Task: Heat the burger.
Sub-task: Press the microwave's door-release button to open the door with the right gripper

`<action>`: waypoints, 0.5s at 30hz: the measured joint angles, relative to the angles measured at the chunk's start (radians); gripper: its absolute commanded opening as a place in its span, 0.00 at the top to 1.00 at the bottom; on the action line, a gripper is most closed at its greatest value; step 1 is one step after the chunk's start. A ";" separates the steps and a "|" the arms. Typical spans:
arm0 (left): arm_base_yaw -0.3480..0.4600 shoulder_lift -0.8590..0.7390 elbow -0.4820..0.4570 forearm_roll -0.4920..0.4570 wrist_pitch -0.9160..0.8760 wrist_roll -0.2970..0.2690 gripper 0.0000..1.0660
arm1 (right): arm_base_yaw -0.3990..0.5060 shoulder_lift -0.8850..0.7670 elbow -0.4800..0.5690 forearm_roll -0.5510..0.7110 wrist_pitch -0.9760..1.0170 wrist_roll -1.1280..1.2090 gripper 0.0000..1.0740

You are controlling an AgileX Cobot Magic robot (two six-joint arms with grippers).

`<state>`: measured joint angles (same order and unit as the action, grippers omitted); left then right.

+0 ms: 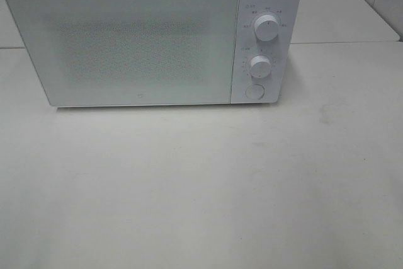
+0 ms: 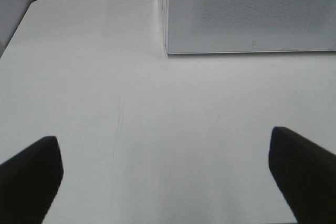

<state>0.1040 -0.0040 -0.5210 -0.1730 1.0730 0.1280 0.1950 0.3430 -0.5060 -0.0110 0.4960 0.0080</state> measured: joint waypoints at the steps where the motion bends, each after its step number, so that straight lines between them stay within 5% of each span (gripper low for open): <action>1: 0.000 0.000 0.000 0.000 0.000 0.000 0.06 | 0.000 0.000 0.000 0.000 0.000 0.000 0.30; 15: 0.000 0.000 0.000 0.000 0.000 0.000 0.06 | 0.000 0.316 0.000 0.000 -0.354 0.000 0.30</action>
<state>0.1040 -0.0040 -0.5210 -0.1730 1.0730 0.1280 0.1950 0.6590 -0.5060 -0.0110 0.1420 0.0080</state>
